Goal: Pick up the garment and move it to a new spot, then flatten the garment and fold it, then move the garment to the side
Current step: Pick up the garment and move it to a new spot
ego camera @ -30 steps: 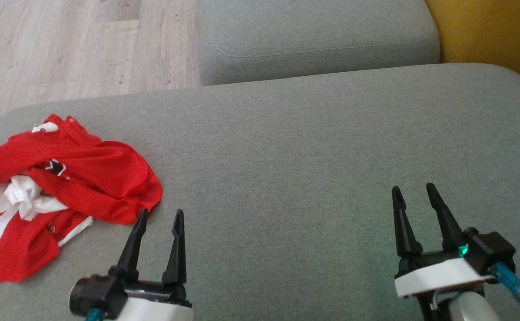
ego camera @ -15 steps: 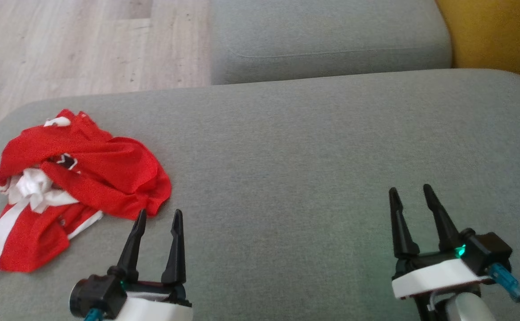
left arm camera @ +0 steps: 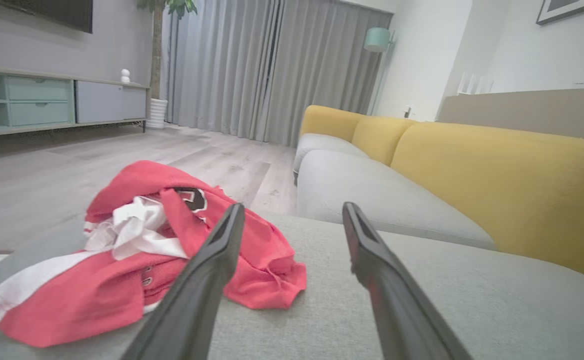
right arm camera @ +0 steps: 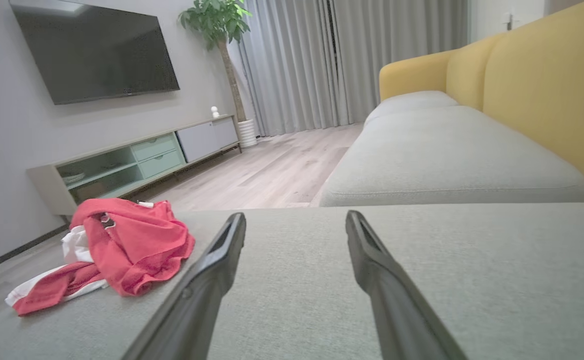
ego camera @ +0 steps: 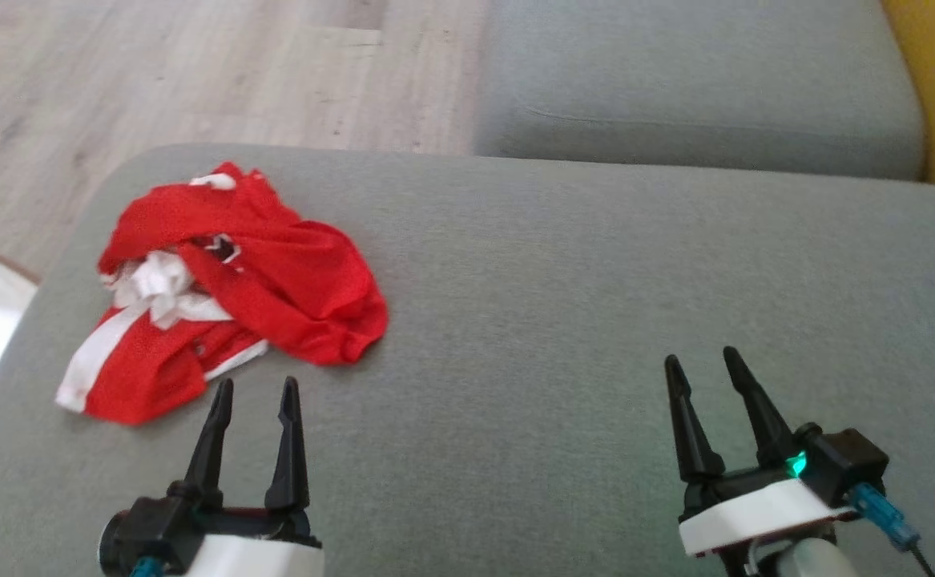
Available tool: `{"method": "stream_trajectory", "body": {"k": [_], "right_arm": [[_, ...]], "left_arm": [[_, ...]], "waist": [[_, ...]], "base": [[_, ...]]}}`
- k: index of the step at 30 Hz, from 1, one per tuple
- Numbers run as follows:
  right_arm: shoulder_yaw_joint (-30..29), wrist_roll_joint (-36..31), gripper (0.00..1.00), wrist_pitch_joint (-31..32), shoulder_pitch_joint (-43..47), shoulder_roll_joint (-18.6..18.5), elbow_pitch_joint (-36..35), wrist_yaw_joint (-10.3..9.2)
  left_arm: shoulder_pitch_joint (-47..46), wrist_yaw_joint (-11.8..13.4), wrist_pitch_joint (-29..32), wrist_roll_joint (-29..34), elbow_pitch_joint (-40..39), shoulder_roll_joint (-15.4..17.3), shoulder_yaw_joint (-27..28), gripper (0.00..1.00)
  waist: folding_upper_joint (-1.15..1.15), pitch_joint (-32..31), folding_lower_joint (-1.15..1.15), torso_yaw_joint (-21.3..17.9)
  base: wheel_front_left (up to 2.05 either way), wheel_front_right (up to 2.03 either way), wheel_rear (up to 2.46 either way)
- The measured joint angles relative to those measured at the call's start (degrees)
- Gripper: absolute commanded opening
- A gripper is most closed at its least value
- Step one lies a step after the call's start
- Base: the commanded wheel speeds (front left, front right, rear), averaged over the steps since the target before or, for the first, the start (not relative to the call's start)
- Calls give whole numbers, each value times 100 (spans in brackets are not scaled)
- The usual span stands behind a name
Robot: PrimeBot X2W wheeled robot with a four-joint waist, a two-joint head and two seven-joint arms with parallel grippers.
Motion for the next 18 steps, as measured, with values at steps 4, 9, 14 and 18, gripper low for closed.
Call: {"method": "stream_trajectory", "body": {"k": [4, 9, 14, 18], "right_arm": [[70, 76, 100, 0, 4, 0, 9, 0], [185, 120, 100, 0, 9, 0, 19, 0], [245, 202, 100, 0, 24, 0, 25, 0], [311, 203, 100, 0, 116, 0, 40, 0]], "left_arm": [[16, 0, 0, 76, -1, 0, 47, 100], [119, 1, 0, 153, -4, 0, 145, 100], [128, 1, 0, 153, -42, 1, 189, 100], [135, 1, 0, 153, -62, 1, 221, 100]], "waist": [[0, -40, 0, 277], [0, -76, 0, 595], [0, -101, 0, 862], [0, -124, 0, 1034]], "base": [[0, 0, 0], [0, 0, 0], [0, 0, 0], [0, 0, 0]]}}
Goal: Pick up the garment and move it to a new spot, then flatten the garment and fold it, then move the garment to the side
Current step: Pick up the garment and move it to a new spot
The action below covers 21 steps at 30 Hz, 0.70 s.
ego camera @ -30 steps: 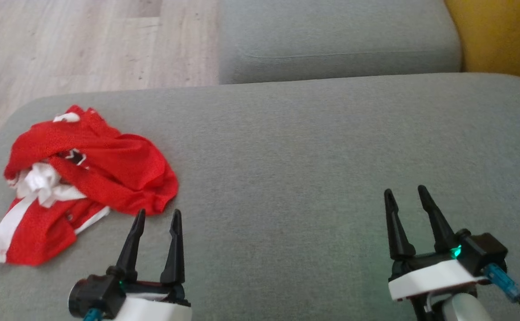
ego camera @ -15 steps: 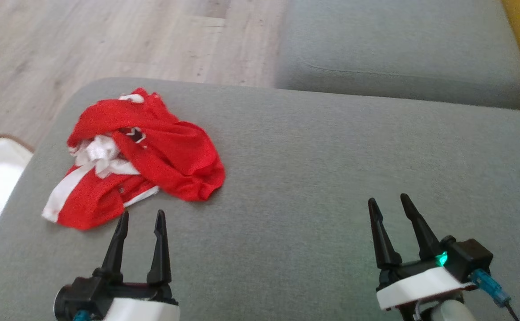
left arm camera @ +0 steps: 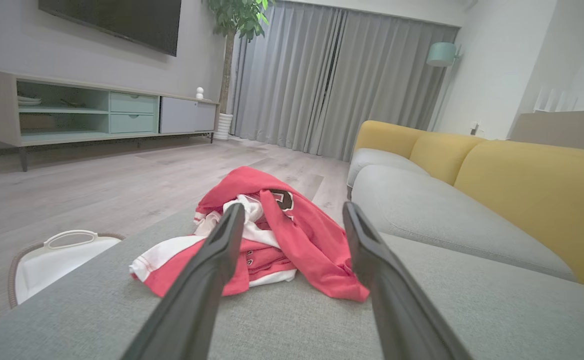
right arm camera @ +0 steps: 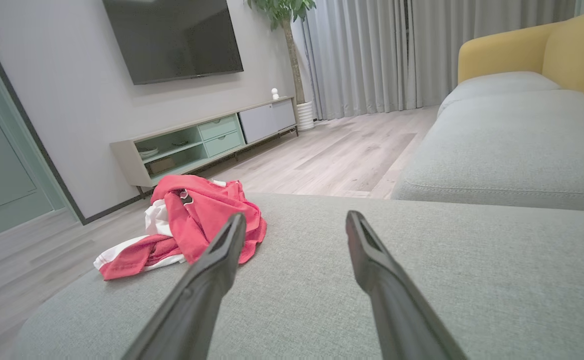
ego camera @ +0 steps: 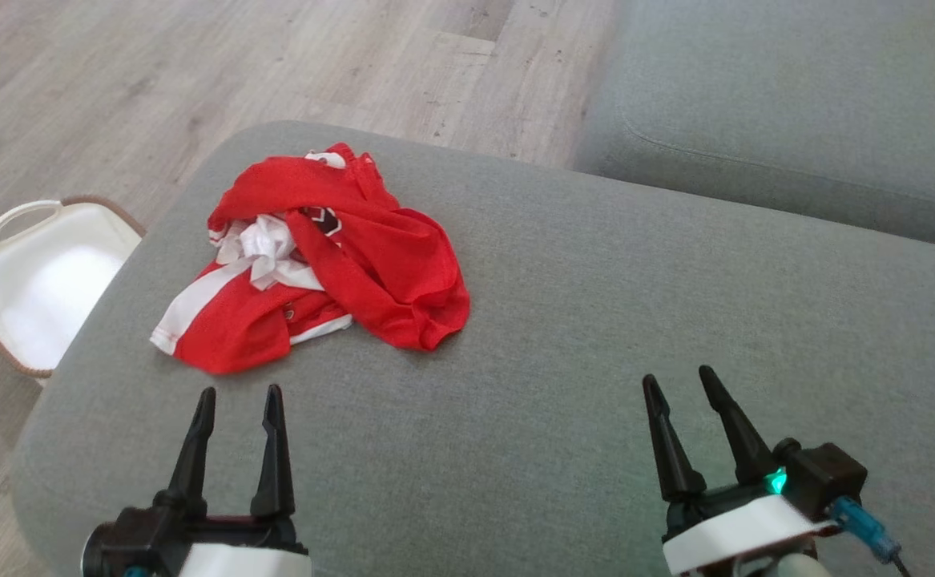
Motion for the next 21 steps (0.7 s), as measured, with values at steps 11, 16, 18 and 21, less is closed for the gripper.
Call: {"method": "stream_trajectory", "body": {"k": [11, 16, 18, 21], "right_arm": [[54, 1, 100, 0, 3, 0, 8, 0], [62, 49, 100, 0, -2, 0, -20, 0], [53, 33, 100, 0, -20, 0, -76, 0], [-49, -81, 100, 0, -63, 1, -166, 0]], "left_arm": [[89, -1, 0, 0, -52, 0, 116, 100], [66, -8, 0, 8, -53, 0, 202, 100], [14, -55, 0, 63, -54, -3, 332, 100], [-325, -160, 0, 193, 13, 57, 445, 100]], "waist": [[0, 38, 0, 30], [0, 159, 0, -73], [0, 259, 0, -113], [0, 461, 0, -168]], "base": [[0, 0, 0], [0, 0, 0], [0, 0, 0], [0, 0, 0]]}}
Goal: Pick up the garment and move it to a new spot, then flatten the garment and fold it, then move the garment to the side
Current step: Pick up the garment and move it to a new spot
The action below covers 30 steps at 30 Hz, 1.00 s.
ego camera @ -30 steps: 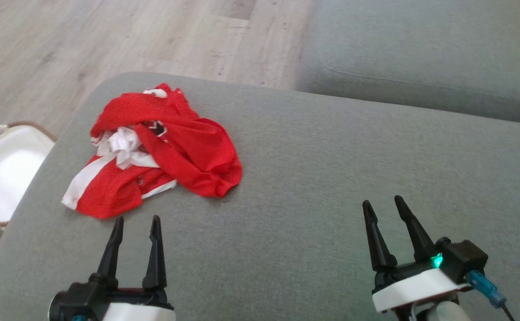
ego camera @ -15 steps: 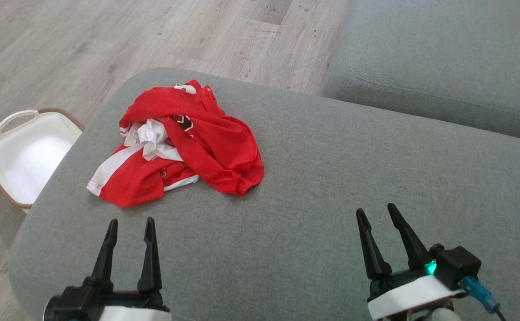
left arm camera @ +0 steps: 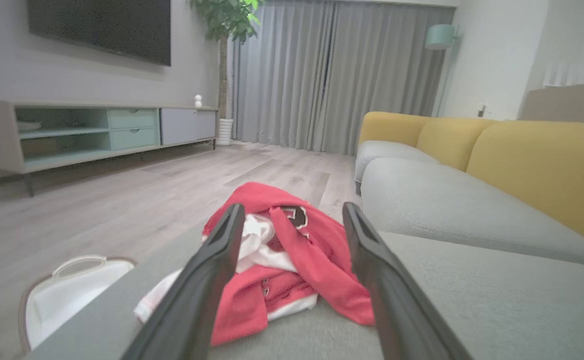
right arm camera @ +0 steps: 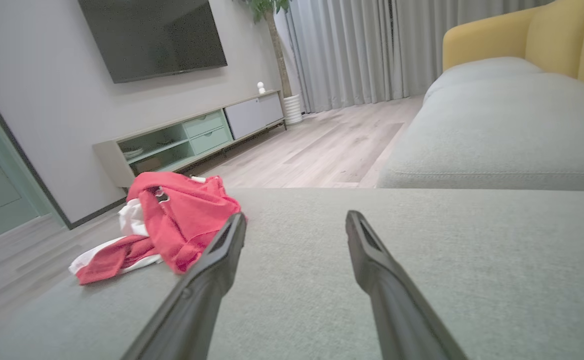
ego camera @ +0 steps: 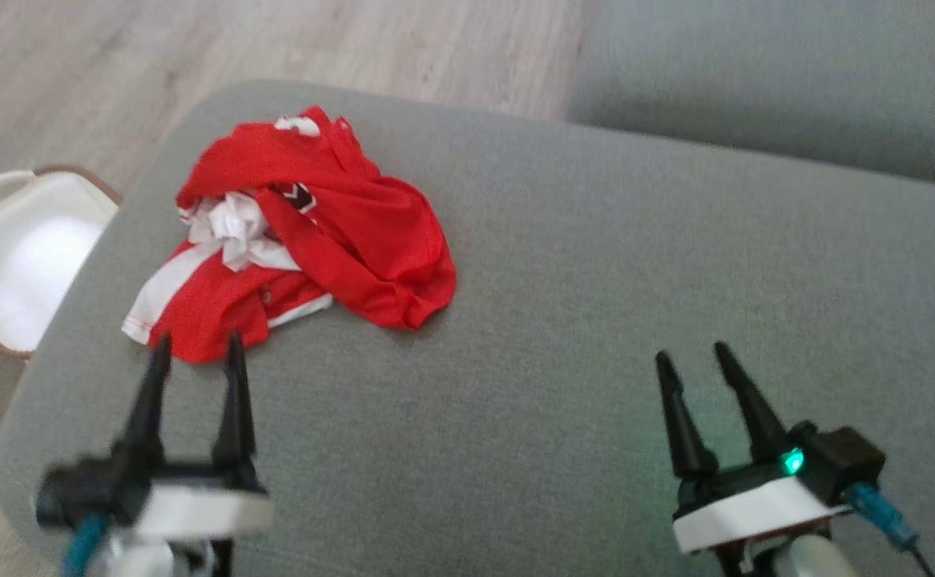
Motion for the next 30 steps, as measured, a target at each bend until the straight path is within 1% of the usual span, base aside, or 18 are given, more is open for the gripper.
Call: {"method": "stream_trajectory", "body": {"k": [2, 5, 7, 10, 11, 14, 15, 16, 17, 19, 24, 30], "right_arm": [[-143, -76, 100, 0, -60, -2, -44, 0], [-301, -268, 100, 0, -172, -4, -129, 0], [-436, -390, 100, 0, -252, -4, -214, 0], [-613, -558, 100, 0, -388, -7, -330, 0], [-649, -604, 100, 0, -445, -9, -355, 0], [-671, -728, 100, 1, -599, -13, -446, 0], [-683, -773, 100, 1, -682, -15, -536, 0], [-687, -784, 100, 2, -714, -16, -587, 0], [-706, -788, 100, 7, -774, -19, -647, 0], [-725, -840, 100, 27, -806, -22, -721, 0], [-769, -895, 100, 79, -839, -23, -855, 0], [-789, -936, 100, 86, -1033, -23, -966, 0]], "left_arm": [[-423, -48, -1, 83, 191, 165, 2, 100], [-1246, -100, 12, 105, 656, 534, 34, 100], [-1836, -143, 208, 105, 1016, 805, 10, 100], [-2752, -151, 614, 97, 1601, 1205, -192, 100], [-3058, -151, 727, 91, 1798, 1326, -309, 100], [-3810, -193, 1101, -229, 2334, 1693, -747, 100], [-4173, -193, 1344, -425, 2694, 1959, -1110, 100], [-4319, -193, 1463, -576, 2881, 2069, -1277, 100], [-4570, -193, 1693, -822, 3185, 2264, -1655, 100], [-4802, -193, 1941, -931, 3424, 2473, -2129, 100], [-5317, -193, 2213, -1359, 3829, 2824, -2937, 100], [-5664, -193, 2267, -1971, 4246, 2925, -3392, 100]], "waist": [[0, 148, 0, -32], [0, 390, 1, -89], [0, 566, 1, -131], [0, 853, 1, -200], [0, 953, 2, -227], [0, 1233, 2, -336], [0, 1414, 2, -424], [0, 1505, 2, -467], [0, 1674, 2, -550], [0, 1832, 2, -633], [0, 2180, 1, -810], [0, 2436, 1, -975]], "base": [[0, 0, 0], [0, 0, 0], [0, 0, 0], [0, 0, 0], [0, 0, 0], [0, 0, 0], [0, 0, 0], [0, 0, 0], [0, 0, 0], [0, 0, 0], [0, 0, 0], [0, 0, 0]]}}
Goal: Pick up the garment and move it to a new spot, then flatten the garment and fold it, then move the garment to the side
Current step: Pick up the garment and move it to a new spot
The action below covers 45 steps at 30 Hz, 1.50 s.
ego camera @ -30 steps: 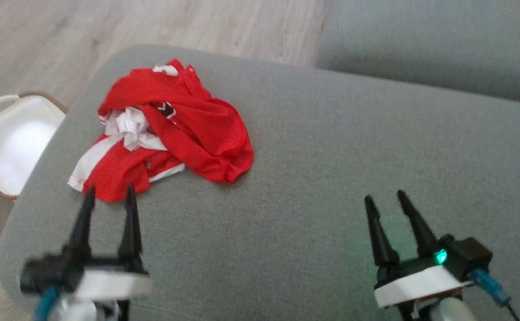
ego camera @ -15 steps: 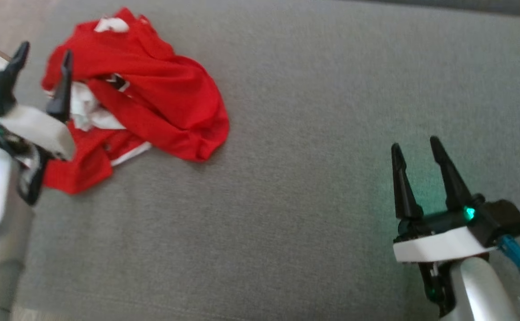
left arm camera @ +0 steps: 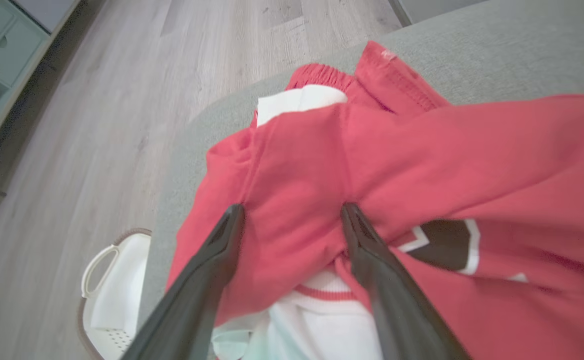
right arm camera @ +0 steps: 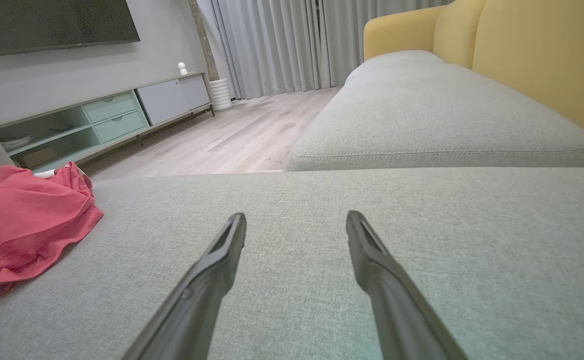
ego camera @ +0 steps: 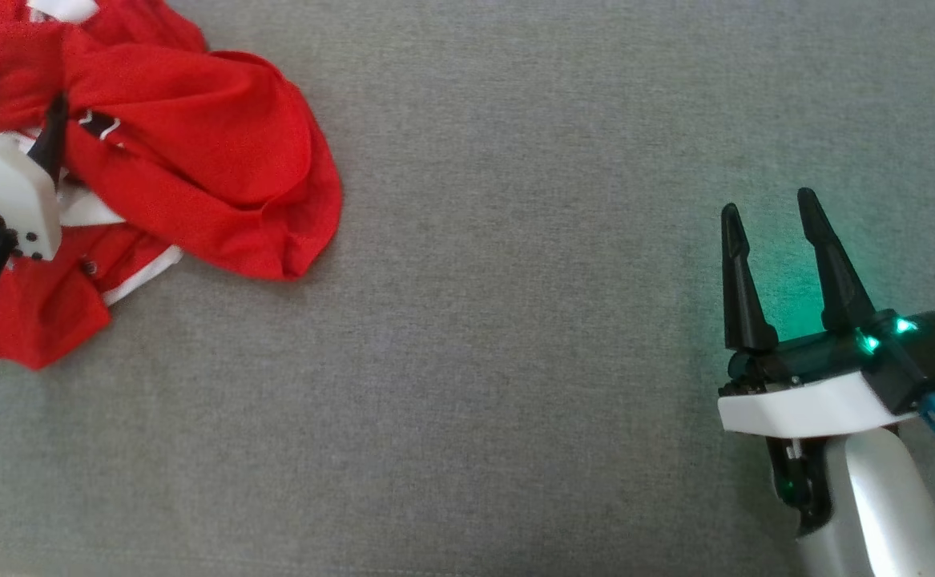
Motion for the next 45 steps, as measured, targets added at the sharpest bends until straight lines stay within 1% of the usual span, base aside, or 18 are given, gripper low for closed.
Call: {"method": "stream_trajectory", "body": {"k": [1, 2, 4, 7, 11, 16, 18, 22, 24, 27, 29, 32, 35, 40, 45], "right_arm": [[1, 0, 100, 0, -4, -1, 0, 0], [5, 0, 100, 0, -3, -1, 5, 0], [7, 0, 100, 1, -7, -1, 10, 0], [13, 5, 100, 0, -41, -1, 48, 0], [53, 73, 100, -3, -110, -2, 159, 0], [102, 242, 100, -21, -102, -3, 370, 0], [147, 314, 100, -37, -97, -3, 449, 0], [216, 476, 100, -69, -91, -2, 599, 0], [223, 506, 100, -79, -85, -3, 627, 0], [234, 605, 100, -85, -62, -3, 713, 0], [233, 692, 100, -85, -19, -3, 714, 0], [255, 784, 100, -86, 83, -2, 716, 0], [316, 870, 100, -86, 147, -2, 715, 0], [398, 981, 100, -86, 147, -2, 678, 0], [495, 1049, 100, -86, 137, -2, 643, 0]], "left_arm": [[-29, 0, 68, -160, 83, -9, -51, 100], [-37, 0, 126, -344, 138, -12, -62, 98], [-43, 0, 82, -537, 180, 3, -155, 0], [-77, 0, -215, -595, 185, 40, -391, 0], [-295, 0, -924, -597, 283, 113, -409, 0], [-625, 1, -1849, -498, 257, 99, -405, 0], [-697, 12, -2042, -433, 186, 96, -396, 0], [-745, 79, -2191, -303, -248, 35, -391, 0], [-745, 111, -2192, -272, -396, 5, -393, 0], [-742, 189, -2215, -261, -850, -101, -417, 0], [-736, 212, -2119, -223, -1158, -156, -477, 0], [-708, 253, -1797, -224, -1621, -213, -631, 0], [-545, 332, -1341, -256, -2107, -301, -793, 0], [-149, 561, -691, -304, -2916, -454, -1087, 0], [-99, 776, -325, -311, -3550, -648, -1228, 0]], "waist": [[0, 17, 0, -22], [0, 22, 0, -44], [0, 9, -1, -85], [0, -62, -1, -127], [0, -232, -1, -191], [0, -540, -1, -258], [0, -689, -2, -282], [0, -1014, -2, -344], [0, -1094, -2, -362], [0, -1328, -2, -421], [0, -1474, -2, -461], [0, -1659, -2, -531], [1, -1796, -3, -634], [1, -1880, -2, -907], [1, -1835, -2, -1267]], "base": [[0, 0, 0], [0, 0, 0], [0, 0, 0], [0, 0, 0], [0, 0, 0], [0, 0, 0], [0, 0, 0], [0, 0, 0], [0, 0, 0], [0, 0, 0], [0, 0, 0], [0, 0, 0], [0, 0, 0], [0, 0, 0], [0, 0, 0]]}}
